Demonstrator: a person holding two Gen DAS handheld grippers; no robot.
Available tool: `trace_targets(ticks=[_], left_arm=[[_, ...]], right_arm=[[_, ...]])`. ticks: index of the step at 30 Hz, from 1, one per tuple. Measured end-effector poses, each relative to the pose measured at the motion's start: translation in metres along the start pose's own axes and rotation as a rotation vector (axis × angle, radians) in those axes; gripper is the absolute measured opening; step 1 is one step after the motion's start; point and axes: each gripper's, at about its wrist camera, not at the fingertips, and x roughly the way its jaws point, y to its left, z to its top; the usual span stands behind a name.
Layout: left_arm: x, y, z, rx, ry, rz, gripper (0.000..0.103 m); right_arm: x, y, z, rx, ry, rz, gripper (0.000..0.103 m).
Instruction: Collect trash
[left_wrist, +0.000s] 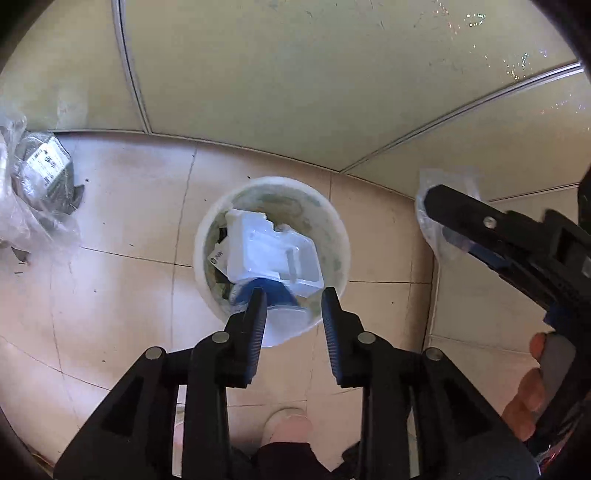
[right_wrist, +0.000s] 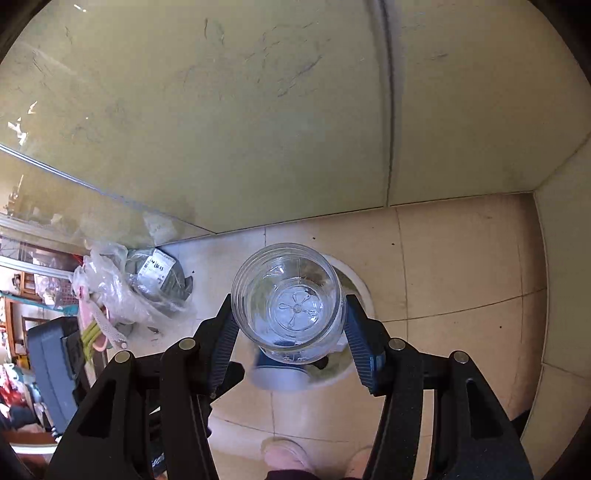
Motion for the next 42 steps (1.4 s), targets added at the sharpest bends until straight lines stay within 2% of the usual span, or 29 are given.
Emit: trace_targets(ticks=[4,8,13,18,21,25,30,34,37,42], left_arm=[[-0.012,0.005,0.0,0.01,-0.03,0.046,0.029],[-0.021,0.012,0.003,0.009,-0.046,0.063,0.029],[-0.036,0.01,0.006,0.023,-0.068,0.09,0.029],[-0.062,-0.004,0.004,0.042,-0.083,0.09,0.029],[-0.093,-0.02,0.003,0.056,-0.092,0.089,0.029],[-0.161,-0.052,0.004,0.091,-0.127,0.088,0.029],[-0.28,-0.104,0.001,0.144,-0.232,0.092,0.029],[-0.389,-0.149,-0.009,0.179,-0.358,0.116,0.03],[-0.474,-0.182,-0.026,0.19,-0.48,0.123,0.041],[-0.589,-0.222,-0.062,0.215,-0.672,0.11,0.053]], right_arm=[[0.009,0.0,0.005,-0.01,0.018,0.012,0.052],[0.019,0.006,0.007,-0.041,0.061,0.0,0.056],[0.017,0.013,0.004,-0.062,0.073,0.005,0.056],[-0.006,0.019,0.0,-0.063,0.066,-0.009,0.056],[-0.041,0.027,0.001,-0.065,0.051,-0.02,0.056],[-0.116,0.047,0.009,-0.096,0.0,-0.036,0.056],[-0.244,0.076,0.018,-0.147,-0.126,-0.027,0.056],[-0.361,0.099,0.02,-0.177,-0.262,-0.003,0.056],[-0.441,0.113,0.014,-0.194,-0.37,0.026,0.056],[-0.552,0.136,-0.01,-0.26,-0.561,0.031,0.056]])
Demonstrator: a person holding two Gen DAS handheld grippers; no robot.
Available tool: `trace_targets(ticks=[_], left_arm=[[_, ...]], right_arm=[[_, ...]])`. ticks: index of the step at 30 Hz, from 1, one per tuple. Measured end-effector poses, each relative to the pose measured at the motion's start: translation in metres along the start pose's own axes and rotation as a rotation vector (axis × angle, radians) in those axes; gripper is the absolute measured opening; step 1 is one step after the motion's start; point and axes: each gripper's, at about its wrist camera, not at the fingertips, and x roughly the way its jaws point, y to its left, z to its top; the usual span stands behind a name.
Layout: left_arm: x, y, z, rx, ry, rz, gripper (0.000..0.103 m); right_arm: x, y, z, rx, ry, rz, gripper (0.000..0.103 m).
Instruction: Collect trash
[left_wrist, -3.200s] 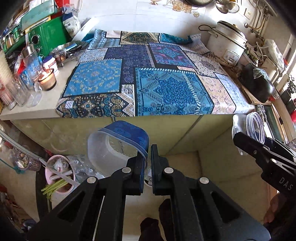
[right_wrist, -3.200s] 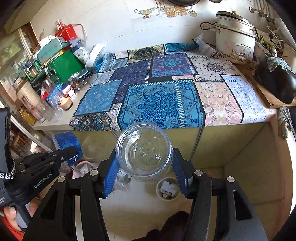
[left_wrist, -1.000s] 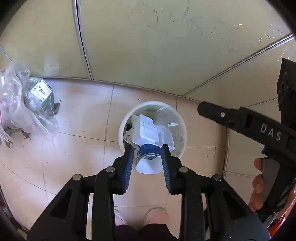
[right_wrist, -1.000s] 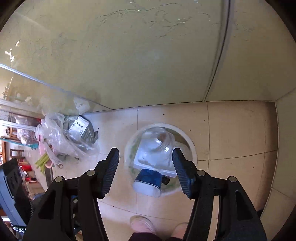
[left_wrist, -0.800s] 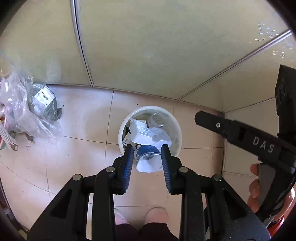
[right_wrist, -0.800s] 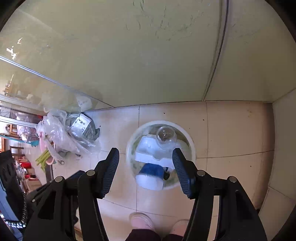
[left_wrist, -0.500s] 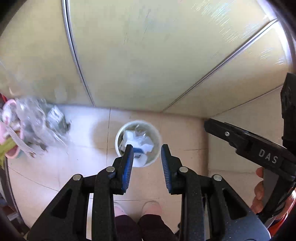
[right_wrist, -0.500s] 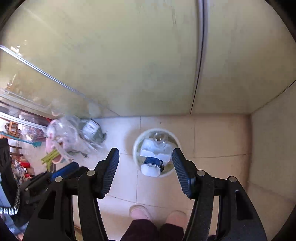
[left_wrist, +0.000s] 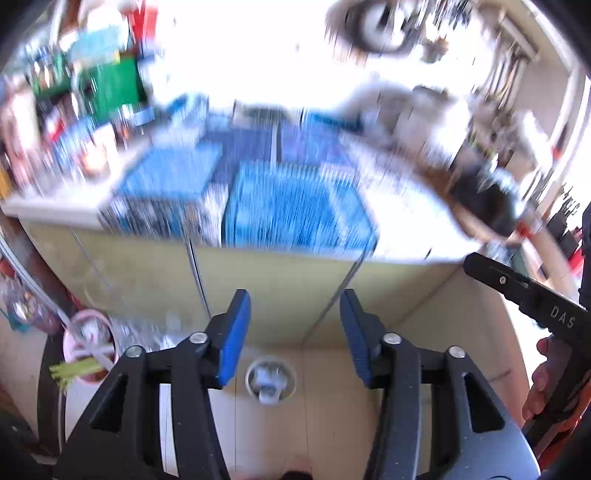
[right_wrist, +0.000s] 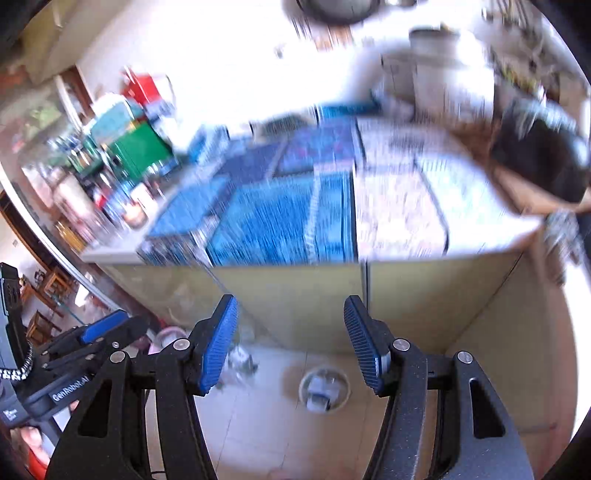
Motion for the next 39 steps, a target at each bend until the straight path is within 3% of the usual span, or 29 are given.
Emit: trace_targets(ticks=[6,10,15,17,21,26,39], left_arm=[[-0.115,-0.019,0.029,0.039,-0.197,-0.019,0.073],[-0.187,-0.025,0.03,0.101,-0.301,-0.02,0.085],[-0.249,-0.021,0.009,0.132,-0.356,-0.019,0.096],[-0.267,-0.014,-0.003,0.128,-0.364,-0.021,0.1],[-0.291,-0.002,-0.025,0.122,-0.363,-0.022,0.101],[-0.309,0.005,-0.045,0.127,-0.356,-0.028,0.101],[-0.324,0.005,-0.062,0.136,-0.35,-0.046,0.101]], right_arm=[[-0.11,0.036,0.019,-0.041,-0.217,0.009,0.056],[-0.154,0.069,0.014,-0.03,-0.318,-0.002,0.061],[-0.193,0.103,-0.011,-0.034,-0.366,-0.007,0.065],[-0.204,0.113,-0.022,-0.039,-0.373,-0.01,0.072],[-0.223,0.129,-0.042,-0.049,-0.374,-0.024,0.081],[-0.24,0.138,-0.062,-0.016,-0.404,-0.048,0.103],[-0.253,0.149,-0.074,-0.028,-0.397,-0.094,0.103]])
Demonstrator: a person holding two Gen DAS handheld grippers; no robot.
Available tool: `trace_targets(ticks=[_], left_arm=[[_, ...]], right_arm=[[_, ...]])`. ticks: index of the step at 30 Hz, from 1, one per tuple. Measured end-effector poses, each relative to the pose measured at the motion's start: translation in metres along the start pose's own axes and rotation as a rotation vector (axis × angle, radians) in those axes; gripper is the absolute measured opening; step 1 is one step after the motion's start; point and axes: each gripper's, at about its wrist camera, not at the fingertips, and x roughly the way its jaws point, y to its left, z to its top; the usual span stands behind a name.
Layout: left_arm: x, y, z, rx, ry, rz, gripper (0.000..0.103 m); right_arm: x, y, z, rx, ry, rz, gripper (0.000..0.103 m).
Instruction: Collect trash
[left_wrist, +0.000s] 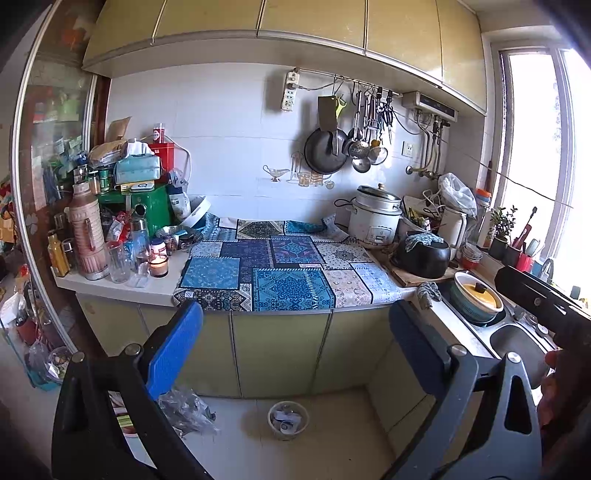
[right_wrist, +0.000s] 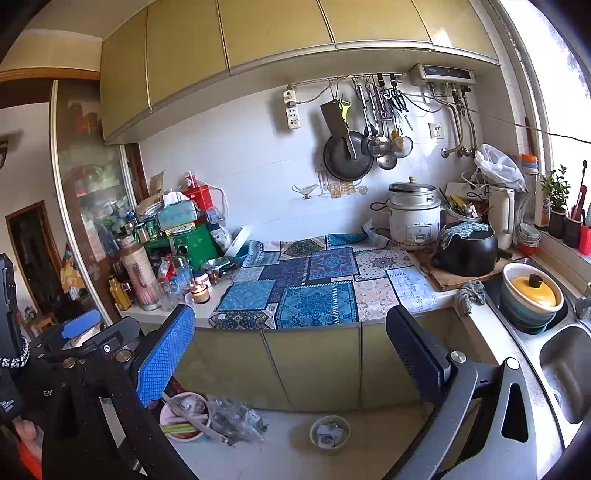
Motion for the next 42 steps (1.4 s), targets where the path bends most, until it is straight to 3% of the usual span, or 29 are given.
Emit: trace_targets(ticks=[42], left_arm=[[0.015,-0.013,0.0,-0.025,0.034,-0.013,0.102]], right_arm=[[0.006,-0.009,0.0,0.021,0.05,-0.003,0.103]])
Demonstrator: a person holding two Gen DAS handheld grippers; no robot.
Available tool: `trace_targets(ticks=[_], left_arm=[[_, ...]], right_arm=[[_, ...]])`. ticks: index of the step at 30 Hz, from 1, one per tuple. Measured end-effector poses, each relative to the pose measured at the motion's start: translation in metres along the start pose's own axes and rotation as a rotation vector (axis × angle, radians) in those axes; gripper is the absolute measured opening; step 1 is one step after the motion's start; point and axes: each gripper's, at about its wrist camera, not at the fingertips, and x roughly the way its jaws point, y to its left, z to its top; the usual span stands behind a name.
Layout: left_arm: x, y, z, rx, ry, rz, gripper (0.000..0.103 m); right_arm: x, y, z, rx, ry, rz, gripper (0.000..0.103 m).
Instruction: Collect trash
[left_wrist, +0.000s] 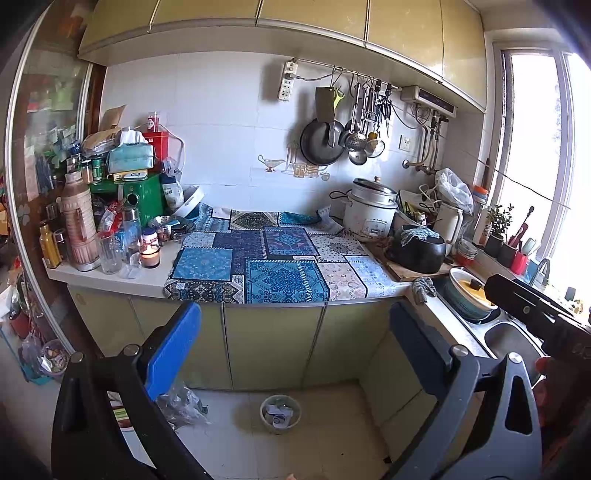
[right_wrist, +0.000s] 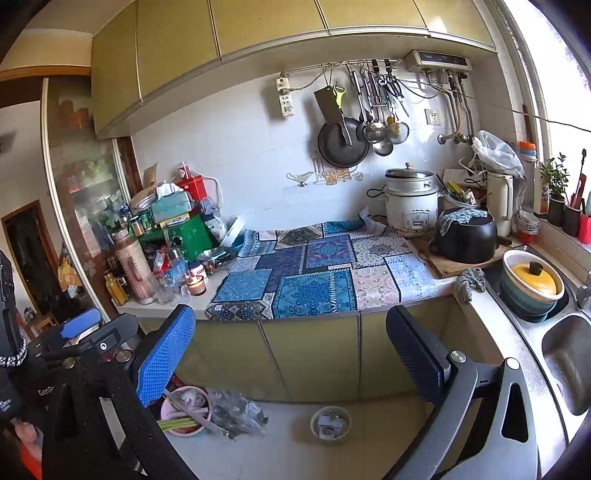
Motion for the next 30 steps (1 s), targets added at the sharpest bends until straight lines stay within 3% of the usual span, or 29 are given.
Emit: trace_targets(ticks=[30], left_arm=[[0.0012,-0.0029,0.0051,-0.003,-0.009,-0.01,0.102]], right_arm=[[0.001,0.004,0.0011,-0.003,-0.004,-0.005,0.103]])
